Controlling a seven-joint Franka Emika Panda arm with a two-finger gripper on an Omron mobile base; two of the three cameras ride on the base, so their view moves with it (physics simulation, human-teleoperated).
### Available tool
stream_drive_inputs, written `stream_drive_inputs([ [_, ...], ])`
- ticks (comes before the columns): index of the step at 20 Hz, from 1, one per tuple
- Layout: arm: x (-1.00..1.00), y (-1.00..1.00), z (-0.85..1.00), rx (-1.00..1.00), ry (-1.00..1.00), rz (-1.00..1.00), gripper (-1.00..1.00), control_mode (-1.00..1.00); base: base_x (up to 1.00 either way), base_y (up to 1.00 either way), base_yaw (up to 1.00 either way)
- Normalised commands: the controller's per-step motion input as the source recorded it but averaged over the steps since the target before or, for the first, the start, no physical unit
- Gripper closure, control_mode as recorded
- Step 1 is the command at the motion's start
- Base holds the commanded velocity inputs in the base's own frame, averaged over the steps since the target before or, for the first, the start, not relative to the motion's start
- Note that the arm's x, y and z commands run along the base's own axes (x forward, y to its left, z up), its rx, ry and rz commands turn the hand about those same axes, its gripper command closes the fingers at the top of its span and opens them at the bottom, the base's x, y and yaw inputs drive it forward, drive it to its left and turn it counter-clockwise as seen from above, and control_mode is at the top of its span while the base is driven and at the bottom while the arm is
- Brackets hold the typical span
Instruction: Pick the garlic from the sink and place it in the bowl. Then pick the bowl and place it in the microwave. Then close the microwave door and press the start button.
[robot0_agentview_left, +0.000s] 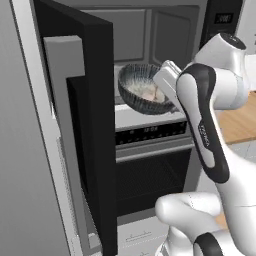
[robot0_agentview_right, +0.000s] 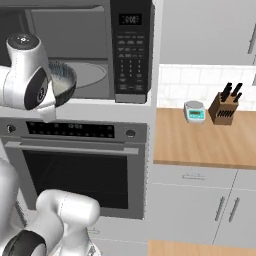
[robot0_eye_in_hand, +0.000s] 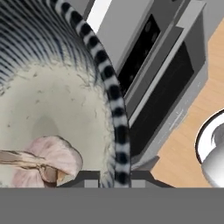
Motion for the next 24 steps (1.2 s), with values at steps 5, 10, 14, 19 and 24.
stream_drive_inputs([
  [5, 0.72, 0.02, 0.12, -0.07, 0.00, -0.05, 1.00, -1.00, 0.00, 0.00, 0.00],
  [10, 0.81, 0.17, 0.00, -0.03, 0.00, -0.02, 1.00, -1.00, 0.00, 0.00, 0.00],
  [14, 0.61, 0.23, 0.00, -0.01, 0.00, 0.00, 1.00, -1.00, 0.00, 0.00, 0.00],
  [19, 0.42, 0.09, 0.00, 0.00, 0.00, 0.00, 1.00, -1.00, 0.00, 0.00, 0.00],
  [24, 0.40, 0.10, 0.00, 0.00, 0.00, 0.00, 1.00, -1.00, 0.00, 0.00, 0.00],
])
